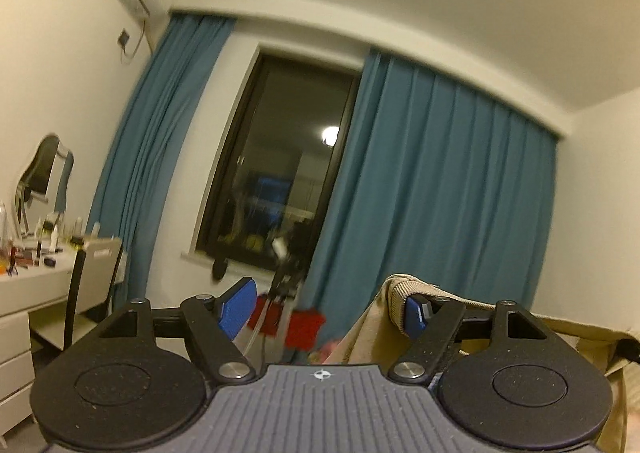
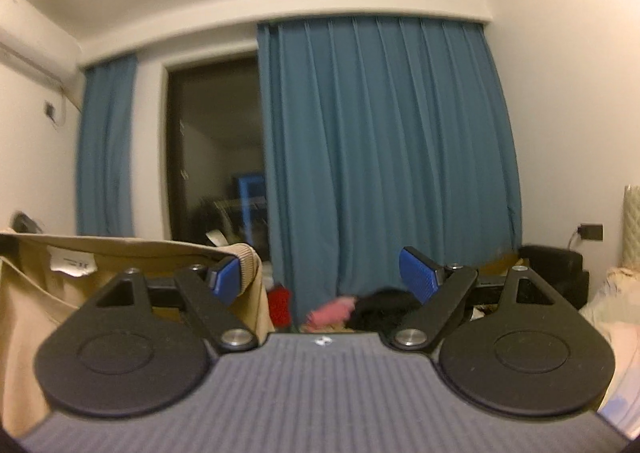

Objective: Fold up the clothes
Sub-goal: 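Lower the khaki shirt flat onto the bed and open both grippers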

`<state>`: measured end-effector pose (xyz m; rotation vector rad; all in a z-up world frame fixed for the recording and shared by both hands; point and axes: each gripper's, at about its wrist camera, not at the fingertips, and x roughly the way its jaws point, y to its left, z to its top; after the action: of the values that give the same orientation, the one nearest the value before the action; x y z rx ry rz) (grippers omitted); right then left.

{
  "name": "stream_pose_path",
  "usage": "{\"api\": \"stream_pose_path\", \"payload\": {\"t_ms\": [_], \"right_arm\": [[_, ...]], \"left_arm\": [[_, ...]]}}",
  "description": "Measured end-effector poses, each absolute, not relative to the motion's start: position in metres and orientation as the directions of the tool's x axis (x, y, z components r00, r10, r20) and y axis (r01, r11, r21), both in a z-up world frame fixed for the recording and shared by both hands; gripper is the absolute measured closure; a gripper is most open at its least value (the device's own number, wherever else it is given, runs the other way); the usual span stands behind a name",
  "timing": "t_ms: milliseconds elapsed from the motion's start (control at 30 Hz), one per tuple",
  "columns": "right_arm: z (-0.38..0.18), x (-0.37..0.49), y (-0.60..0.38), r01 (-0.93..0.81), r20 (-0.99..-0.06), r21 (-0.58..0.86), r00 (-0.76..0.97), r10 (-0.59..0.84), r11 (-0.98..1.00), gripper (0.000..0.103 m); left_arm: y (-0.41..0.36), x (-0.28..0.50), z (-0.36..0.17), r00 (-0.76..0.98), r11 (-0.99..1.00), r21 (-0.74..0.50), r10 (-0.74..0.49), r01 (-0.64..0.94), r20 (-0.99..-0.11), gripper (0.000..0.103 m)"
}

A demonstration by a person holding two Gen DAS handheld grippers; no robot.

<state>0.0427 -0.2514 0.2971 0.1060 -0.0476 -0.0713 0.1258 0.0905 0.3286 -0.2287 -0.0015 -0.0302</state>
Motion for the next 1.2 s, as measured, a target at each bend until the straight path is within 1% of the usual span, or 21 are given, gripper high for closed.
{"api": "stream_pose_path", "payload": {"t_ms": [133, 200, 267, 333, 400, 467, 533, 600, 633, 700, 733, 767, 833, 900, 933, 1000, 1033, 1067, 1133, 1200], "right_arm": [[0.232, 0.153, -0.25, 0.11, -0.011, 0.072, 0.994, -0.11, 0.991, 0.02], [0.189, 0.215, -0.251, 0.122, -0.052, 0.051, 0.992, -0.119, 0.991, 0.02], [0.145, 0.271, -0.253, 0.106, -0.093, 0.042, 0.991, -0.101, 0.994, 0.02], [0.096, 0.325, -0.253, 0.084, -0.138, 0.019, 0.987, -0.081, 0.996, 0.02], [0.048, 0.378, -0.253, 0.071, -0.209, -0.018, 0.975, -0.073, 0.997, 0.02], [0.005, 0.423, -0.255, 0.051, -0.305, -0.015, 0.951, -0.053, 0.999, 0.021], [-0.015, 0.449, -0.251, 0.012, -0.392, -0.024, 0.92, -0.02, 1.0, 0.021], [-0.026, 0.466, -0.243, -0.037, -0.473, -0.035, 0.881, 0.016, 0.999, 0.021], [-0.032, 0.475, -0.239, -0.061, -0.512, -0.039, 0.858, 0.033, 0.997, 0.021], [-0.043, 0.492, -0.231, -0.111, -0.588, -0.043, 0.806, 0.064, 0.993, 0.021], [-0.048, 0.5, -0.227, -0.136, -0.624, -0.044, 0.777, 0.079, 0.99, 0.021], [-0.053, 0.509, -0.223, -0.16, -0.659, -0.043, 0.746, 0.093, 0.986, 0.021], [-0.064, 0.526, -0.215, -0.209, -0.725, -0.038, 0.679, 0.117, 0.977, 0.021], [-0.075, 0.543, -0.207, -0.257, -0.784, -0.029, 0.605, 0.138, 0.966, 0.02], [-0.076, 0.545, -0.204, -0.271, -0.795, -0.014, 0.587, 0.154, 0.962, 0.02], [-0.061, 0.525, -0.205, -0.246, -0.747, 0.041, 0.637, 0.193, 0.968, 0.02], [-0.056, 0.514, -0.208, -0.207, -0.711, 0.062, 0.678, 0.188, 0.976, 0.02], [-0.051, 0.499, -0.209, -0.149, -0.673, 0.074, 0.723, 0.16, 0.986, 0.02], [-0.044, 0.466, -0.209, -0.059, -0.611, 0.087, 0.786, 0.1, 0.994, 0.02], [-0.038, 0.426, -0.209, -0.042, -0.557, 0.107, 0.825, 0.095, 0.993, 0.02]], "left_arm": [[0.086, 0.237, 0.248, 0.997, 0.98, -0.199, 0.0, -0.015, -0.077, 0.022], [0.085, 0.302, 0.196, 0.989, 0.982, -0.183, 0.02, -0.047, -0.147, 0.021], [0.082, 0.365, 0.147, 0.972, 0.983, -0.161, 0.046, -0.085, -0.231, 0.021], [0.081, 0.417, 0.095, 0.955, 0.987, -0.129, 0.058, -0.099, -0.292, 0.021], [0.081, 0.464, 0.052, 0.934, 0.99, -0.094, 0.061, -0.101, -0.351, 0.021], [0.081, 0.501, 0.01, 0.904, 0.994, -0.063, 0.049, -0.084, -0.425, 0.021], [0.078, 0.535, -0.029, 0.863, 0.998, -0.017, 0.04, -0.056, -0.504, 0.021], [0.07, 0.562, -0.055, 0.818, 0.998, 0.057, 0.04, -0.009, -0.573, 0.021], [0.064, 0.571, -0.068, 0.792, 0.995, 0.103, 0.048, 0.019, -0.608, 0.017], [0.047, 0.578, -0.089, 0.753, 0.964, 0.253, 0.109, 0.079, -0.649, 0.015], [0.04, 0.58, -0.095, 0.739, 0.944, 0.311, 0.129, 0.113, -0.662, 0.009], [0.034, 0.581, -0.1, 0.72, 0.923, 0.353, 0.141, 0.152, -0.68, 0.006], [0.029, 0.577, -0.099, 0.704, 0.907, 0.379, 0.147, 0.184, -0.695, 0.004], [0.035, 0.57, -0.085, 0.707, 0.932, 0.313, 0.096, 0.183, -0.7, 0.002], [0.04, 0.564, -0.077, 0.713, 0.949, 0.26, 0.059, 0.176, -0.699, 0.002], [0.054, 0.549, -0.062, 0.727, 0.979, 0.135, -0.02, 0.155, -0.686, 0.0], [0.059, 0.54, -0.055, 0.734, 0.986, 0.086, -0.049, 0.145, -0.677, 0.0], [0.062, 0.529, -0.048, 0.744, 0.989, 0.057, -0.066, 0.139, -0.664, 0.0], [0.064, 0.502, -0.034, 0.779, 0.992, 0.041, -0.071, 0.123, -0.623, 0.0], [0.066, 0.47, -0.02, 0.806, 0.993, 0.014, -0.084, 0.114, -0.587, 0.0]]}}
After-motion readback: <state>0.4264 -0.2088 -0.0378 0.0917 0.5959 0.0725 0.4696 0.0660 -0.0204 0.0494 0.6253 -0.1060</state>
